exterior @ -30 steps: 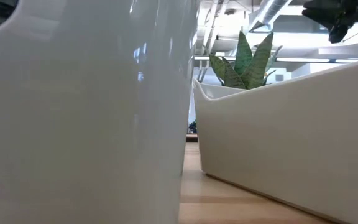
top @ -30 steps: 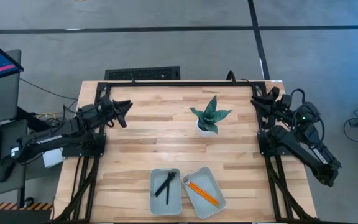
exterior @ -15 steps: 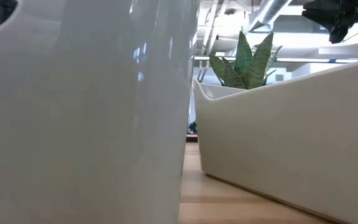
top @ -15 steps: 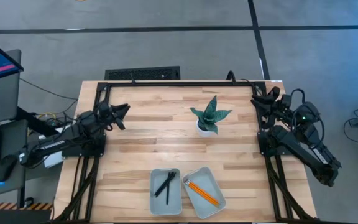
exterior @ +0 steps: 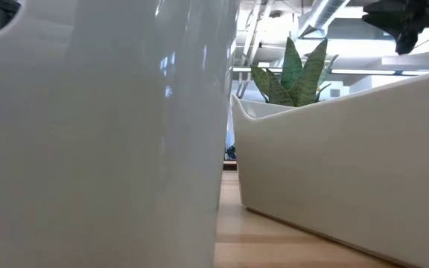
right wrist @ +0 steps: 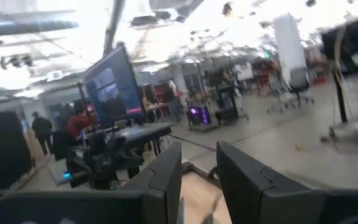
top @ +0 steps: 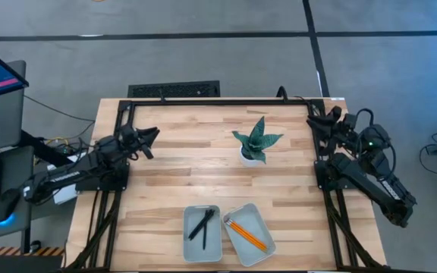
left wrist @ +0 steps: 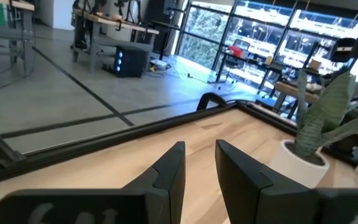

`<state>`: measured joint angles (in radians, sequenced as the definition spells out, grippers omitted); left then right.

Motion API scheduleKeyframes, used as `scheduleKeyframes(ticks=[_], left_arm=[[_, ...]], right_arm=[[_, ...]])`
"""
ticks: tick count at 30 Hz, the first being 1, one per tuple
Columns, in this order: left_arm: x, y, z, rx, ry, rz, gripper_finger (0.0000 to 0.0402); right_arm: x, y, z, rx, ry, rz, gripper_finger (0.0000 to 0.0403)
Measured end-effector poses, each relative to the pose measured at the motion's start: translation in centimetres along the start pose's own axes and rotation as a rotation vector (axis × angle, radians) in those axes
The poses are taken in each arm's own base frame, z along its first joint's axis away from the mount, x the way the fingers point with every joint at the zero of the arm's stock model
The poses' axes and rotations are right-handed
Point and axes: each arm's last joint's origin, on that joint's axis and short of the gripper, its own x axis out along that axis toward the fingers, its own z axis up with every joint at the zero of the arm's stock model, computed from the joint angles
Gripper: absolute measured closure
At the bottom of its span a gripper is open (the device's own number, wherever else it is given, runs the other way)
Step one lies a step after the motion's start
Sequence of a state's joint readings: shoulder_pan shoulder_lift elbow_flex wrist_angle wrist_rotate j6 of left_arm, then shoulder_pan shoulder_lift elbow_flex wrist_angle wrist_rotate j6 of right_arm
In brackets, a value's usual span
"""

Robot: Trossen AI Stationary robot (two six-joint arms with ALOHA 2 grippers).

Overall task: Sort pens & pencils
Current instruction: Return to Home Position

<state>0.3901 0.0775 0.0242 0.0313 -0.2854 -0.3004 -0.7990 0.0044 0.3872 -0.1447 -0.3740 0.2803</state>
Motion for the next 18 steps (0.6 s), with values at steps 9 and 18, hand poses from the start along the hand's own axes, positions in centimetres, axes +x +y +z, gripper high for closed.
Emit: scheduleKeyframes(ticks=[9, 18], left_arm=[[0.31, 0.04, -0.44, -0.036, 0.048, 0.016, 0.0323], [0.32, 0.04, -0.46, -0.04, 0.051, 0.016, 0.0323]], right_arm=[[-0.06, -0.34, -1.13, 0.047, 0.109, -0.044, 0.028], [-0.14, -0.95, -0.79, -0.034, 0.039, -0.268, 0.028]])
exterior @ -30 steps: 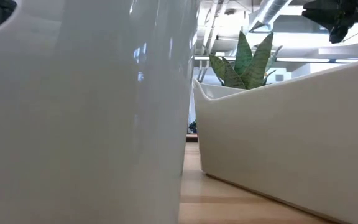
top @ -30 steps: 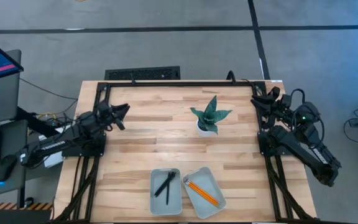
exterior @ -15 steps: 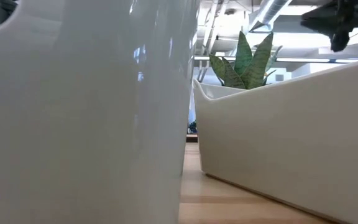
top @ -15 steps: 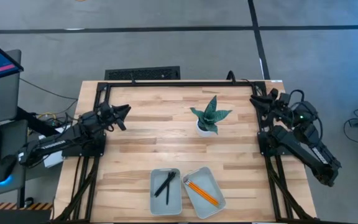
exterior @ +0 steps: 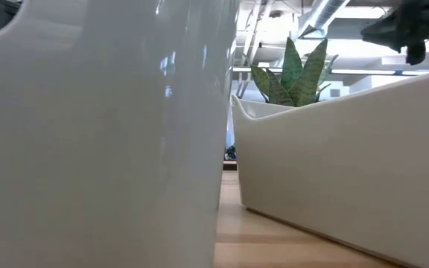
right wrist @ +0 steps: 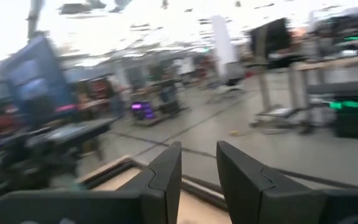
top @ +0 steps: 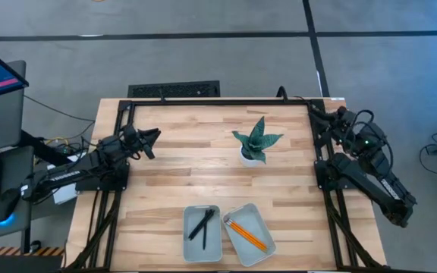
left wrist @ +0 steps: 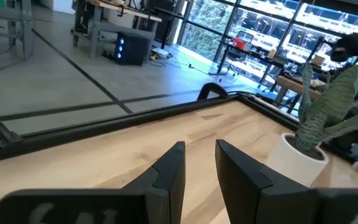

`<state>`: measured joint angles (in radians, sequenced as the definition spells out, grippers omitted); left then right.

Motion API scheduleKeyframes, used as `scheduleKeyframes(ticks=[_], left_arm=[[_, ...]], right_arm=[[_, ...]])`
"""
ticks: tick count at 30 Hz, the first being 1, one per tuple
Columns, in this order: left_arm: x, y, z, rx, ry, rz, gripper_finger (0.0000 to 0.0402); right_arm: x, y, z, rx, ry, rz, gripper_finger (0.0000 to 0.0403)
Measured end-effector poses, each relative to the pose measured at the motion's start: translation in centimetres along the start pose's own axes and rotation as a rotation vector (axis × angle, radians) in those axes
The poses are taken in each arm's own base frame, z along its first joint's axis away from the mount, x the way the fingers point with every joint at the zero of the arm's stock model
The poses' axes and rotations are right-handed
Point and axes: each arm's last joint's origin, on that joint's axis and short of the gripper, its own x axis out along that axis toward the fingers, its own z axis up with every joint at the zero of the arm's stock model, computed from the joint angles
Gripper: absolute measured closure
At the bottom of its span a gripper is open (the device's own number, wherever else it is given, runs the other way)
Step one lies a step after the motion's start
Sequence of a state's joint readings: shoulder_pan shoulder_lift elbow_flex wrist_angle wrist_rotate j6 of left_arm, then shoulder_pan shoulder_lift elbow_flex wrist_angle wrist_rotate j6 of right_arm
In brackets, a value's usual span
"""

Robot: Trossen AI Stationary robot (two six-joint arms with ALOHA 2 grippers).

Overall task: Sort pens & pencils
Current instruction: Return to Home Position

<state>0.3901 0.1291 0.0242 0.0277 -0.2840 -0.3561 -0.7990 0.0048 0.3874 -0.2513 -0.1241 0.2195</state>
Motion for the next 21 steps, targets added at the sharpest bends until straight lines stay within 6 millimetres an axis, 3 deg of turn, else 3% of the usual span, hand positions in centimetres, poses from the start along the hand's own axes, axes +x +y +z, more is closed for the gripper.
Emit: scheduleKeyframes(ticks=[5, 11, 21], left_arm=[[0.0, 0.0, 0.0, 0.0, 0.007, -0.014, 0.0323], [0.0, 0.0, 0.0, 0.016, 0.007, -0.014, 0.0323], [0.0, 0.0, 0.0, 0.198, 0.006, -0.015, 0.0323]], right_arm=[[0.7, -0.8, -1.7, 0.01, 0.012, -0.104, 0.028], [2.1, -1.7, -5.0, -0.012, -0.024, -0.091, 0.028], [2.8, -2.5, -8.5, -0.003, -0.045, -0.087, 0.028]])
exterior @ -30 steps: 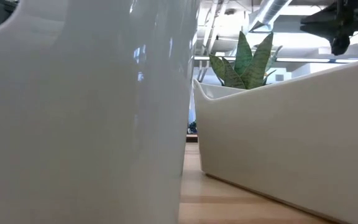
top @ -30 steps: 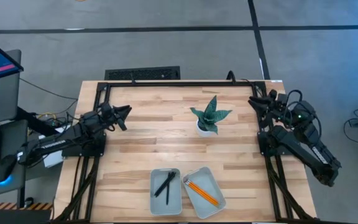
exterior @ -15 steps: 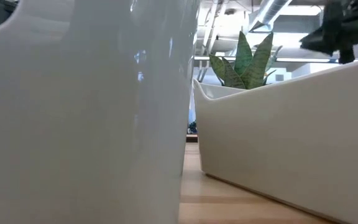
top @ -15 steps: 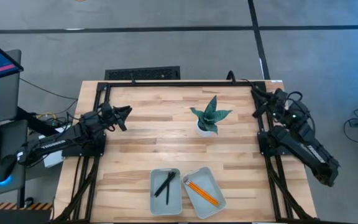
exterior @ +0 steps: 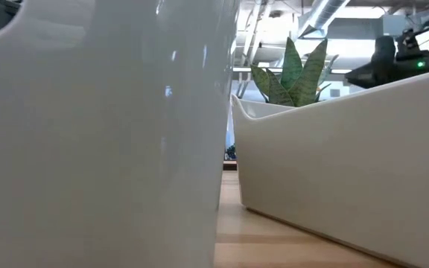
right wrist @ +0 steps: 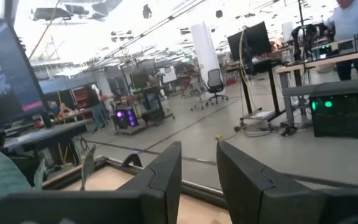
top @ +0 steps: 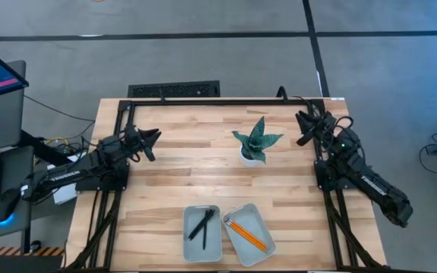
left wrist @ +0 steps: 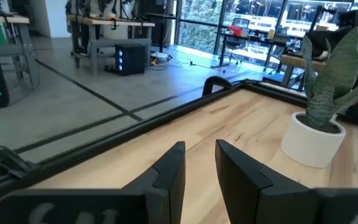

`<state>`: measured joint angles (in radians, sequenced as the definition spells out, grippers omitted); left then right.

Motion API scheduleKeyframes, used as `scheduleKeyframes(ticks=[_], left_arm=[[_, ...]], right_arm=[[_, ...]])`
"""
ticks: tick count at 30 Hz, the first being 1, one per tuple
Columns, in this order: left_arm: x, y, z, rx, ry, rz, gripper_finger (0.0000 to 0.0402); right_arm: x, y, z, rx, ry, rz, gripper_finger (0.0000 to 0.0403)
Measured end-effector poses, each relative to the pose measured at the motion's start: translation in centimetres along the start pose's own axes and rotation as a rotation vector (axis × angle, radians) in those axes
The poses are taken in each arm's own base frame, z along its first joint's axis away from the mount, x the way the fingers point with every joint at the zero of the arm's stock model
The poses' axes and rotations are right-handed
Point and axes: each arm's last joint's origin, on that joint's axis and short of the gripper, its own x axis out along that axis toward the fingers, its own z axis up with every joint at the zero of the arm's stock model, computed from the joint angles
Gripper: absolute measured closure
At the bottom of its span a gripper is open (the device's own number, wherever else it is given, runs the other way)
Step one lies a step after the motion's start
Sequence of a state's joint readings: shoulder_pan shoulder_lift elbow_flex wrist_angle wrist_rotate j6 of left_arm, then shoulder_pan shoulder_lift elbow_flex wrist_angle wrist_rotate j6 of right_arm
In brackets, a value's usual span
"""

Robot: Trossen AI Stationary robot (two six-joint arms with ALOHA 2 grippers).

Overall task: Sort pens & pencils
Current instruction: Return to Home Position

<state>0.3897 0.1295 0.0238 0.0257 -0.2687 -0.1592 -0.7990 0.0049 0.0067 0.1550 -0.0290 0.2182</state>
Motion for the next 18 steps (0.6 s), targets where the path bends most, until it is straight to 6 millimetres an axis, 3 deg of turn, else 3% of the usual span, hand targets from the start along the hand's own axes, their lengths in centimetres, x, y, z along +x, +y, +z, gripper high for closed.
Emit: scheduleKeyframes(ticks=[10, 18], left_arm=[[0.0, -0.01, -0.02, -0.024, 0.001, -0.005, 0.0323], [-0.01, -0.39, -0.08, 0.059, 0.006, -0.135, 0.0323]], right_arm=[[-0.01, -0.05, -0.18, -0.007, 0.019, -0.006, 0.028], [-0.02, -0.15, -0.64, -0.007, 0.065, -0.017, 0.028]])
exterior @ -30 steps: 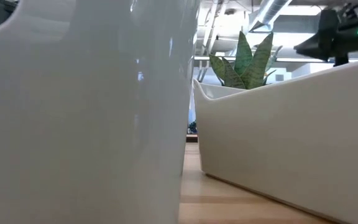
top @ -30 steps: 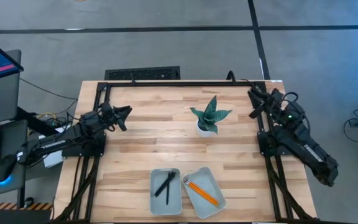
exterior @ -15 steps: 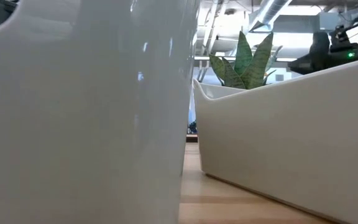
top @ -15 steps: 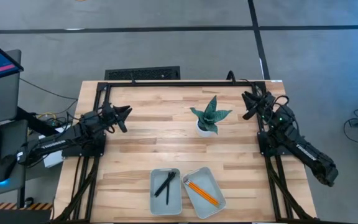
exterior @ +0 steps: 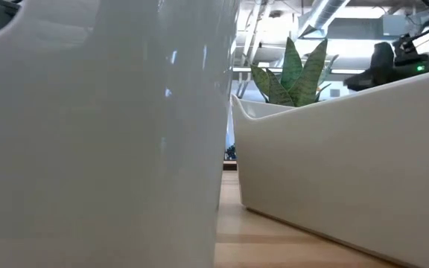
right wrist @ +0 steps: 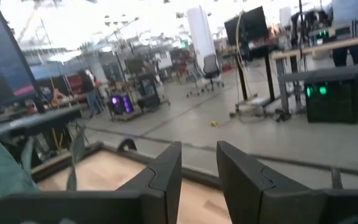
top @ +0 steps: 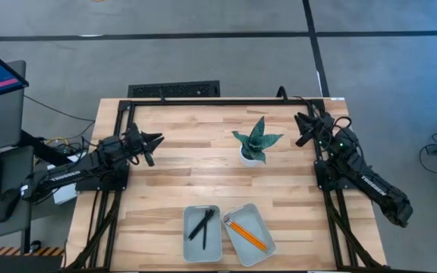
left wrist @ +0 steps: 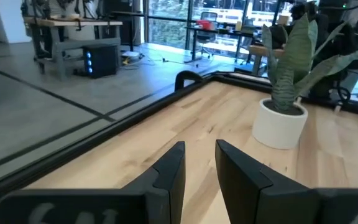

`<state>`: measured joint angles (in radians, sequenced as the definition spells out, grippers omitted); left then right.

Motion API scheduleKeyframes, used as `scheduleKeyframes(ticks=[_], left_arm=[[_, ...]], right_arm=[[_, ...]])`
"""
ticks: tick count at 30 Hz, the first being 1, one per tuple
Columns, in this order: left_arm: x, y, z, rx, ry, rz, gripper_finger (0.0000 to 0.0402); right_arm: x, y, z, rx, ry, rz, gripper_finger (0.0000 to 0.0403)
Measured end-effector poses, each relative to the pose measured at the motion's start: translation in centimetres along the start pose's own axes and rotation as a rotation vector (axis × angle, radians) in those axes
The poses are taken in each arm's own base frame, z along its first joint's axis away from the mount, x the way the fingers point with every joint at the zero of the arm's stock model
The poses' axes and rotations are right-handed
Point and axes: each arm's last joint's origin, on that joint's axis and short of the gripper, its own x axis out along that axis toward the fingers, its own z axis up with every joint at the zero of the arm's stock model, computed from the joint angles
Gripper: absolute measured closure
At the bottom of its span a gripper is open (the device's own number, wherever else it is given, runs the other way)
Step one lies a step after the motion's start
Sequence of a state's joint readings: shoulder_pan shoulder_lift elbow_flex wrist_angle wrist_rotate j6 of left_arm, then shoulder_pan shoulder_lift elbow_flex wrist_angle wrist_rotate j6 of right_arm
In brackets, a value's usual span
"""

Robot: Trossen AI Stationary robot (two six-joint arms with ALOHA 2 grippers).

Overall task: Sort pens & pencils
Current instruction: Return to Home Position

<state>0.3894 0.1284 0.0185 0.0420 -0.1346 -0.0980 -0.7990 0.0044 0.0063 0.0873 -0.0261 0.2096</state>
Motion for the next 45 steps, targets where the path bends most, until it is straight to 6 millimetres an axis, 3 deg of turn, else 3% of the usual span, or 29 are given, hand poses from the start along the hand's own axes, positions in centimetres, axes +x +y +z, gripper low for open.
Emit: scheduleKeyframes(ticks=[6, 45], left_arm=[[0.02, 0.0, 0.0, 0.026, -0.023, -0.002, 0.0323], [0.03, -0.02, -0.29, -0.043, 0.001, -0.015, 0.0323]], right_arm=[[-0.02, -0.13, -0.6, 0.038, 0.062, -0.015, 0.028], [-0.02, -0.15, -0.72, 0.055, 0.072, -0.017, 0.028]])
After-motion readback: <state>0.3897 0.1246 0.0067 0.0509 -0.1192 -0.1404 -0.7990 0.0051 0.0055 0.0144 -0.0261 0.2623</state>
